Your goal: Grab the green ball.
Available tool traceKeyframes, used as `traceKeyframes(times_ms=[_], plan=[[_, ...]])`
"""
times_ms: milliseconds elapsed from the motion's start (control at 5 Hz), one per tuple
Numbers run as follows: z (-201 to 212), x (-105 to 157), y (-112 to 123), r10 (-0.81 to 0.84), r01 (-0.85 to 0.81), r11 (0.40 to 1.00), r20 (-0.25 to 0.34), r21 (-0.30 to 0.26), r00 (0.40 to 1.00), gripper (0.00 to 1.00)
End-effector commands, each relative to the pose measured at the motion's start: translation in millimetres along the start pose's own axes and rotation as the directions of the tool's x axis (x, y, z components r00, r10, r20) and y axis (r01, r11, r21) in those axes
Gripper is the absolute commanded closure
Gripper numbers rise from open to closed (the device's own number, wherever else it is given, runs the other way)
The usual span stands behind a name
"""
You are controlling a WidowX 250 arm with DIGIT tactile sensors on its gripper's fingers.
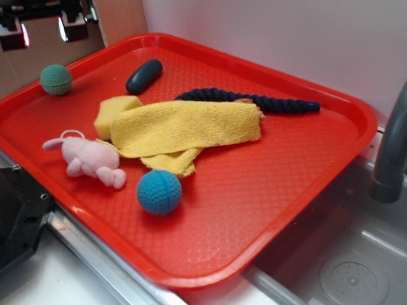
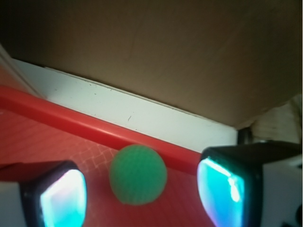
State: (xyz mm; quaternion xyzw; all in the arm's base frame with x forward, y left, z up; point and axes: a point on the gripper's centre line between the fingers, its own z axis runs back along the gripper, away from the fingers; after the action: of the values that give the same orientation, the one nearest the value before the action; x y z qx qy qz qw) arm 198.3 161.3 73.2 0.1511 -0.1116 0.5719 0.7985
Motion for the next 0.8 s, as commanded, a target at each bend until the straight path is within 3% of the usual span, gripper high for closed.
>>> traceKeyframes(times_ms=[0, 200, 400, 600], plan=[[-34, -9, 18, 0.009, -0.008, 1.0, -0.042, 0.026, 0.999, 0.0], [-49, -16, 29, 0.006, 0.002, 0.996, -0.096, 0.093, 0.995, 0.0], [-52, -16, 25, -0.043, 0.047, 0.996, -0.057, 0.081, 0.997, 1.0], [-40, -20, 24, -0.074, 0.075, 0.996, -0.01, 0.057, 0.997, 1.0]])
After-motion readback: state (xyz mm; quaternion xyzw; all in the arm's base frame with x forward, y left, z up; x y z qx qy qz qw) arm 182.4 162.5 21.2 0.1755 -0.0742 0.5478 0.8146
